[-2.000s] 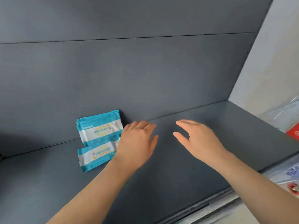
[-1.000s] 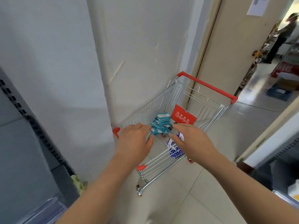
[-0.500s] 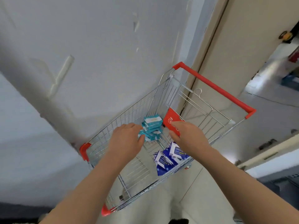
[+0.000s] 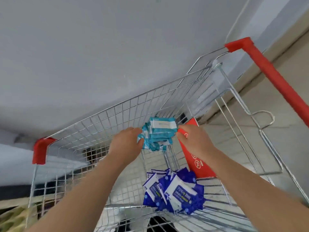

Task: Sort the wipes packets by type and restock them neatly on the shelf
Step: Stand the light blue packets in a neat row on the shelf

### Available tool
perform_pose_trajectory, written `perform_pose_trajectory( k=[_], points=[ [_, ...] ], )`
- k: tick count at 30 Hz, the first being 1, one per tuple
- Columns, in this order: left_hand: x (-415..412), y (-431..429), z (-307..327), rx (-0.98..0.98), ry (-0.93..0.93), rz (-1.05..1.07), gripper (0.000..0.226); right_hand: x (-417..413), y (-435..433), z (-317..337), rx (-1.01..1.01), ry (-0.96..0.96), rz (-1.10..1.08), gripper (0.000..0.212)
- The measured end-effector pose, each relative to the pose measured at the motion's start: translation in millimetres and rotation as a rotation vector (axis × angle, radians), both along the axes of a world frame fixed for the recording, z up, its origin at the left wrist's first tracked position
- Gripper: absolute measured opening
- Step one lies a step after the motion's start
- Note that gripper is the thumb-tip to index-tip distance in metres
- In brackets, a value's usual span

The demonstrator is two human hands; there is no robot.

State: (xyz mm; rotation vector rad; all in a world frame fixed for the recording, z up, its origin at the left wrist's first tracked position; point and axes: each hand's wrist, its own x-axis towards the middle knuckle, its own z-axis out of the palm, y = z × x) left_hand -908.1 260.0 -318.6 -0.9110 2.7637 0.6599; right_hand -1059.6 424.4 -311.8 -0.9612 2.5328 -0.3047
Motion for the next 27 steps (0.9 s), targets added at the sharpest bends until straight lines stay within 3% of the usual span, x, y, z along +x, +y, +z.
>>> perform_pose_trajectory(
  k=[3, 13, 21, 27],
  points=[
    [-26.6, -8.6, -46.5, 0.073, -0.029, 0.051, 0.033, -27.9, -17.5, -47.9, -0.037, -0.11, -0.017, 0.042],
    [-100.0, -29.2, -158.5, 0.339, 0.031, 0.222, 0.028, -71.9, -58.5, -167.9, -0.097, -0.321, 0.028, 0.038],
    [-110.6, -33.5, -182.1, 0.613, 0.184, 0.559, 0.02, -63.4, -53.8, -186.0, -0.213, -0.325, 0.045, 0.037],
    [-98.4, -40.0, -180.4, 0.729, 0.186, 0.582, 0.017, -66.2, -48.5, -187.6, -0.287, -0.319, 0.002, 0.036]
  ],
)
